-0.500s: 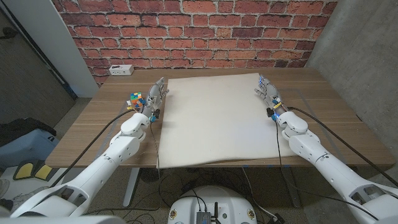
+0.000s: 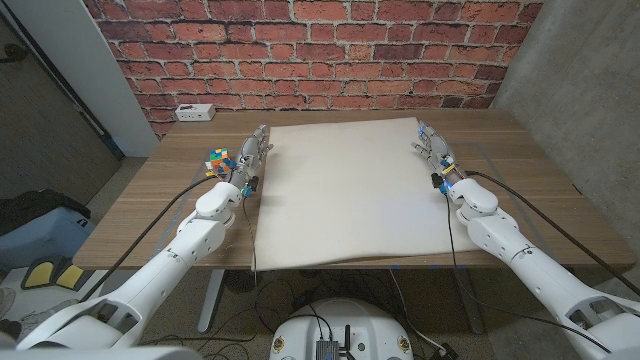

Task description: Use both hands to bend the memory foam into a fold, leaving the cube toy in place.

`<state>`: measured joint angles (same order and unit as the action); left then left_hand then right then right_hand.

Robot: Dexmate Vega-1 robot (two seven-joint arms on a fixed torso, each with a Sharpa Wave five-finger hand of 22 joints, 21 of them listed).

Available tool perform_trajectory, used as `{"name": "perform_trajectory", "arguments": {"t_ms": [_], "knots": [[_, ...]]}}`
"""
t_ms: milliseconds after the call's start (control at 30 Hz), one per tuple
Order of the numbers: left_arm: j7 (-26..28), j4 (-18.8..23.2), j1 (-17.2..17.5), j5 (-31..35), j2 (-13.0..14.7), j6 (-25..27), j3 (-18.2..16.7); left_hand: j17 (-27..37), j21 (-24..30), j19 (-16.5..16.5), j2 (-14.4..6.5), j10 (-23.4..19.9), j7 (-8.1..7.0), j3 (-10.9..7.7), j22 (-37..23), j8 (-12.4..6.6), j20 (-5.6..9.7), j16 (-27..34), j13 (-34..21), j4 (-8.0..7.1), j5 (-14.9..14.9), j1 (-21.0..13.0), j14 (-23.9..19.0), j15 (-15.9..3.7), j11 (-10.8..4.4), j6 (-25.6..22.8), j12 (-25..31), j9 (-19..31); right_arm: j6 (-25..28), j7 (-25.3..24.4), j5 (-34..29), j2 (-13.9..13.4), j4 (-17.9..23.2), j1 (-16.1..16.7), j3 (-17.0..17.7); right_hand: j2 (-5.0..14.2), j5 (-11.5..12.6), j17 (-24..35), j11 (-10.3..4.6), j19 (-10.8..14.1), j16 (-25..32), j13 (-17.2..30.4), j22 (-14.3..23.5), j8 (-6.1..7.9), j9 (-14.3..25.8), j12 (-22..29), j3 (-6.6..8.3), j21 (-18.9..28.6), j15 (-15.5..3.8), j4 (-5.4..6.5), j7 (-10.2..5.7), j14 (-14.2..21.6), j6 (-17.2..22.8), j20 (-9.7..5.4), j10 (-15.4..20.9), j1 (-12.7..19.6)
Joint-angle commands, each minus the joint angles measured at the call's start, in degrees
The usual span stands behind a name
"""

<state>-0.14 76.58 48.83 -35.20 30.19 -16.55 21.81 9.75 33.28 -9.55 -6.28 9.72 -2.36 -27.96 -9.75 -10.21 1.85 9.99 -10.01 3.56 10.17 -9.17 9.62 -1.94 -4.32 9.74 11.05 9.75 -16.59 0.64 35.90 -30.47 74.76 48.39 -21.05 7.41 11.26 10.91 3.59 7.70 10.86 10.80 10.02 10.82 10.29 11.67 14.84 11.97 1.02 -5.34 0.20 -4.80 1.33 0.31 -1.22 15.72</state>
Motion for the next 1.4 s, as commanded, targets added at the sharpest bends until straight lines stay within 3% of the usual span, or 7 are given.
{"name": "perform_trajectory", "arguments": {"t_ms": [33, 667, 1033, 1200, 1400], "knots": [[3.7, 5.3, 2.7, 2.9, 2.6, 1.8, -0.1, 0.1, 0.0, -1.0, 0.0, 4.6, 0.18, -0.12, -0.2, -0.37, -0.42, 0.7, -0.2, 0.41, 0.4, -0.9, 3.9, -0.90, 0.08, 5.7, 0.3, 0.1, 0.9, -2.0, -1.8, -3.0, 4.3, 3.0, 0.5, 0.00, 0.5, 0.0, 0.35, 0.5, 0.3, 0.1, 0.1, 0.26, 0.1, 0.2, 0.63, 0.5, 0.20, -0.18, -0.06, 0.2, 0.6, 0.08, 0.5, 0.7], [9.7, 16.2, 8.5, 10.4, 8.5, 5.1, -0.3, 0.0, -0.5, -0.6, 0.3, 4.1, -0.01, 0.00, -0.2, -0.38, -0.81, 0.5, -0.2, 0.91, 0.3, -1.3, 3.6, -0.76, 0.39, 5.1, 0.4, 0.1, 4.6, -6.9, -7.1, -9.4, 14.4, 8.6, 1.2, -0.05, 0.4, -0.2, 0.44, 0.5, 0.2, 0.1, 0.1, 0.18, 0.2, 0.0, 0.82, 0.3, 0.36, -0.61, -0.03, 0.2, 0.6, 0.27, 0.3, 1.2], [14.6, 22.2, 11.3, 14.6, 11.5, 11.3, -0.8, 0.0, -1.0, -0.6, 0.4, 4.2, -0.06, 0.03, -0.2, -0.47, -0.97, 0.5, -0.2, 1.28, 0.3, -1.6, 3.5, -0.61, 0.47, 4.5, 0.3, 0.1, 6.9, -9.7, -10.3, -12.3, 19.2, 11.1, 1.9, 0.06, 0.3, -0.2, 0.38, 0.5, 0.2, 0.1, 0.1, 0.17, 0.2, 0.0, 0.89, 0.2, 0.32, -0.70, 0.29, 0.2, 0.7, 0.33, 0.4, 1.3], [16.2, 25.4, 12.2, 16.7, 13.2, 14.8, -0.8, 0.0, -1.3, -0.8, 0.4, 4.4, 1.05, 0.09, -0.3, -0.40, -1.33, 0.4, -0.3, 1.49, 0.3, -1.8, 3.7, -0.14, 0.93, 4.5, 0.2, 0.1, 8.9, -10.4, -11.6, -14.0, 21.4, 12.2, 2.1, 0.12, 0.3, -0.3, 0.42, 0.2, 0.2, 0.1, 0.1, 0.15, 0.2, 0.0, 0.98, 0.0, 0.54, -0.82, 0.37, 0.1, 0.7, 0.60, 0.4, 1.5], [18.0, 29.1, 13.7, 19.5, 15.3, 18.2, -1.1, 0.0, -1.5, -0.8, 0.6, 4.6, 1.14, 0.20, -0.3, -0.32, -1.27, 0.3, -0.3, 1.58, 0.2, -1.8, 3.8, -0.05, 0.95, 4.6, 0.2, 0.1, 9.9, -10.8, -12.8, -15.3, 23.1, 13.3, 2.3, 0.16, 0.3, -0.3, 0.55, -0.2, 0.1, 0.1, 0.1, 0.12, 0.2, -0.2, 1.01, -0.2, 0.68, -0.88, 0.23, -0.2, 0.7, 0.82, 0.1, 1.6]]}}
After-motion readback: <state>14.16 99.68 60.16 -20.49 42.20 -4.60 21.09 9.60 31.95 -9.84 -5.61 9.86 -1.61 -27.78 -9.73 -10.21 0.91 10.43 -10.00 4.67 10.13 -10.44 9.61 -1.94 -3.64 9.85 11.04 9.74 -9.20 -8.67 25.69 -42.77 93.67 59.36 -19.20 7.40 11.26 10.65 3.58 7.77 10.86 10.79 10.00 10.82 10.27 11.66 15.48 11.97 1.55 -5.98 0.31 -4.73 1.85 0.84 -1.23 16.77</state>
